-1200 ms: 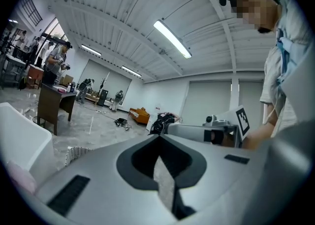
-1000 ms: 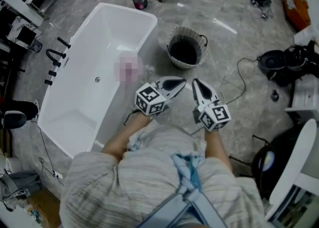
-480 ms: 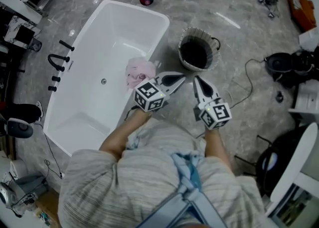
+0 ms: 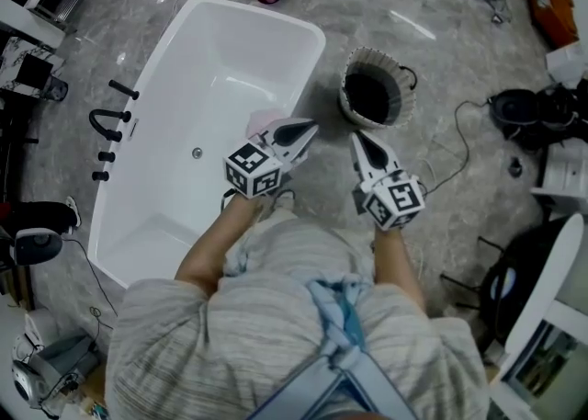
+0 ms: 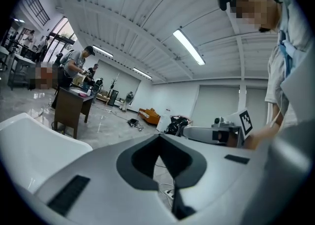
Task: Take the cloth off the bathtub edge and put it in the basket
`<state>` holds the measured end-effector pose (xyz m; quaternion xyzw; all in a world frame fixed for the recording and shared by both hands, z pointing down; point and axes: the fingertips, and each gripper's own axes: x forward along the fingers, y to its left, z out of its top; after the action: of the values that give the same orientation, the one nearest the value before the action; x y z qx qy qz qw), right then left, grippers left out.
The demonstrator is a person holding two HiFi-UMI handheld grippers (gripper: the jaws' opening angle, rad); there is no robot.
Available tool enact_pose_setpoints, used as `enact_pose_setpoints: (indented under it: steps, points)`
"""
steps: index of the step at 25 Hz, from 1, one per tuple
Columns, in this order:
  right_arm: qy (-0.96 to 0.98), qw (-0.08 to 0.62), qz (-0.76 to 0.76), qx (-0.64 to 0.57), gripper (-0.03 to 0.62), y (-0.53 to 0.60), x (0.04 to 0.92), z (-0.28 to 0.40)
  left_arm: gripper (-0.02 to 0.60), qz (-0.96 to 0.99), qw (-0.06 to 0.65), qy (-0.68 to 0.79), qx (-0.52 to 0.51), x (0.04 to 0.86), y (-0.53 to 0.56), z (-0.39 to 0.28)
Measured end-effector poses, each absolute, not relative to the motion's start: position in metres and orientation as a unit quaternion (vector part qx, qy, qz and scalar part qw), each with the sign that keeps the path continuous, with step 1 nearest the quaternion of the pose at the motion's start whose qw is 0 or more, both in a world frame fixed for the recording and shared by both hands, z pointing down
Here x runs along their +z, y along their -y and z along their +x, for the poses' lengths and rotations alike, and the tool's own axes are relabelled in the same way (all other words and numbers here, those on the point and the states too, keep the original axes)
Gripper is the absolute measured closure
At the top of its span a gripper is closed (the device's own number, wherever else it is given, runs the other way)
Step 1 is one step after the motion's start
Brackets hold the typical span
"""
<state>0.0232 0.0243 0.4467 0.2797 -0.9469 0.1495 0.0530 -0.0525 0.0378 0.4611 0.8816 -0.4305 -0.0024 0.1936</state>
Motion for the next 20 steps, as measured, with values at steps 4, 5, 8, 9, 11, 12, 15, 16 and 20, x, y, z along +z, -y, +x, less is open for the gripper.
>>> enact_pose_setpoints:
  steps: [4,5,8,9,11,12,15,16,20]
  points:
    - [0.948,0.057,0.276,0.150,0.591,-0.032,0.452,-0.009,0.580,0.874,0.192,0.447,-0.007,0.463,-0.047,-0.098]
    - [0.948,0.058,0.273,0.150,0.592,-0.034,0.452,-0.016,0.580,0.872,0.191,0.451,-0.007,0.463,-0.049,-0.108]
    - [0.951,0.059,0.263,0.151,0.591,-0.040,0.452,-0.035,0.580,0.865,0.192,0.463,-0.011,0.465,-0.053,-0.135]
    - [0.952,0.059,0.260,0.151,0.591,-0.041,0.452,-0.039,0.580,0.864,0.192,0.466,-0.013,0.466,-0.055,-0.142]
    - [0.953,0.062,0.254,0.152,0.591,-0.044,0.454,-0.047,0.580,0.861,0.191,0.472,-0.014,0.467,-0.058,-0.152]
    - [0.954,0.063,0.251,0.151,0.591,-0.044,0.454,-0.051,0.580,0.859,0.190,0.475,-0.015,0.468,-0.059,-0.156]
    - [0.958,0.067,0.239,0.146,0.591,-0.045,0.453,-0.064,0.580,0.852,0.190,0.487,-0.022,0.469,-0.061,-0.170]
    - [0.959,0.069,0.234,0.143,0.591,-0.045,0.452,-0.068,0.580,0.850,0.191,0.490,-0.024,0.469,-0.062,-0.174]
    - [0.968,0.087,0.198,0.126,0.591,-0.048,0.453,-0.085,0.580,0.839,0.196,0.506,-0.029,0.474,-0.067,-0.186]
